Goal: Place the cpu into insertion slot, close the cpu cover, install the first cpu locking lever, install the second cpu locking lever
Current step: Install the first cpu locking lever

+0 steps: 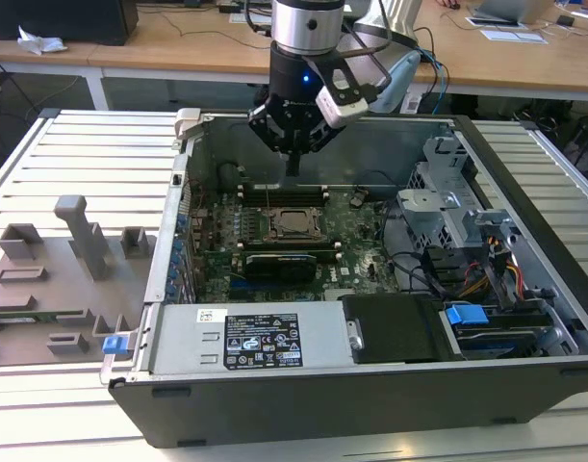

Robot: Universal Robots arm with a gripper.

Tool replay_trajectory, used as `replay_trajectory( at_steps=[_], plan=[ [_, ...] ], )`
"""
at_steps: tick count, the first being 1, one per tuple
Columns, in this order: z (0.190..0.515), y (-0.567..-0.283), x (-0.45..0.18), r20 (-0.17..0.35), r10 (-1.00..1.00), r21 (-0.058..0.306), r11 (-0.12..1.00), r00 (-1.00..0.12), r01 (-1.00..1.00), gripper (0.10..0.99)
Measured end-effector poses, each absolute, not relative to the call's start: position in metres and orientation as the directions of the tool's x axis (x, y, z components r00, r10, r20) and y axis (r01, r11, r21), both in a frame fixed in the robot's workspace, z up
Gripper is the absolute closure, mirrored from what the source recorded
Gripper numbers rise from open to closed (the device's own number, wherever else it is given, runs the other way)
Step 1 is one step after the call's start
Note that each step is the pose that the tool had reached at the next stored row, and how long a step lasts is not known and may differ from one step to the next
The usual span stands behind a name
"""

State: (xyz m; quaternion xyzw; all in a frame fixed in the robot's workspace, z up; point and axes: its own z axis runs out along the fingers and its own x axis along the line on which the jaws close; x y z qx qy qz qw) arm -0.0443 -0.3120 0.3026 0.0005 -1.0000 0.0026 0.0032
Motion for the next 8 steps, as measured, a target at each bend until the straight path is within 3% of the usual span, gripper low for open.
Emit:
replay_trajectory(
  at_steps=[8],
  plan=[
    [0.3024,-0.312,-0.0443,0.006,0.125,-0.005,0.992,-0.992,0.125,0.98]
  ],
)
